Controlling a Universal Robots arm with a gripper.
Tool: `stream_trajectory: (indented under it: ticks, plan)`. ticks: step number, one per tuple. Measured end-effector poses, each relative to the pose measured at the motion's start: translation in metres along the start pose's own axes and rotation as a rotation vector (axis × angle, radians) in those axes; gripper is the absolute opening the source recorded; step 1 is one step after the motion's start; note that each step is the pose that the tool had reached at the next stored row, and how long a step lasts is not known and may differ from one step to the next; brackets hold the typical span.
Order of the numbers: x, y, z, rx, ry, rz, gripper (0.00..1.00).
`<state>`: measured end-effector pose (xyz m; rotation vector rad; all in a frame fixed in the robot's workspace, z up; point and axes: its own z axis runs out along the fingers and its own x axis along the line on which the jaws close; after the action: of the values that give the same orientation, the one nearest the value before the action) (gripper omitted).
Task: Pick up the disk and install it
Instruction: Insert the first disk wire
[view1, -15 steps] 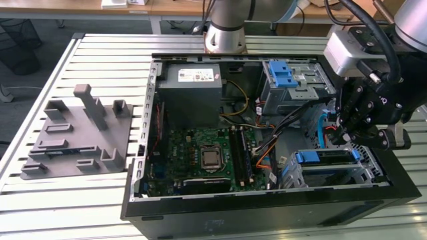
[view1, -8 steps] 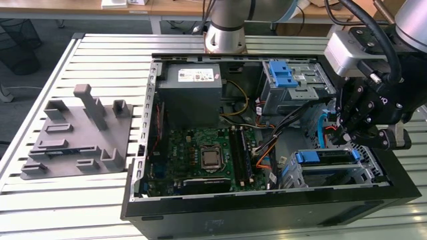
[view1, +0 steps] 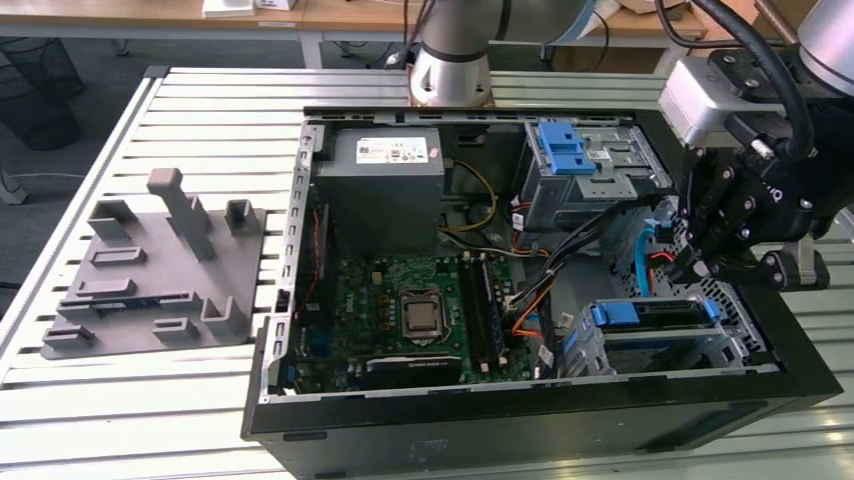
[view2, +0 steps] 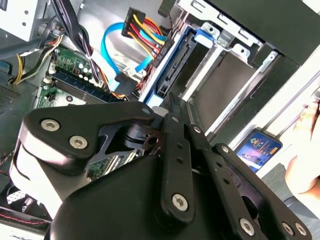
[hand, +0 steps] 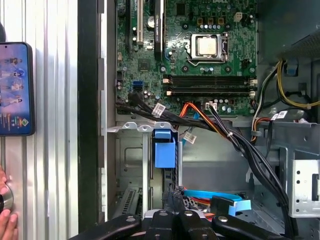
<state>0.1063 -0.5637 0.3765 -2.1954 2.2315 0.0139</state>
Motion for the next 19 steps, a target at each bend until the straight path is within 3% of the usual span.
stream_trajectory:
  ticks: [19]
  plan:
    - [-0.0117, -0.0154, 0.0032, 0.0, -0.0001, 0.0, 0.11]
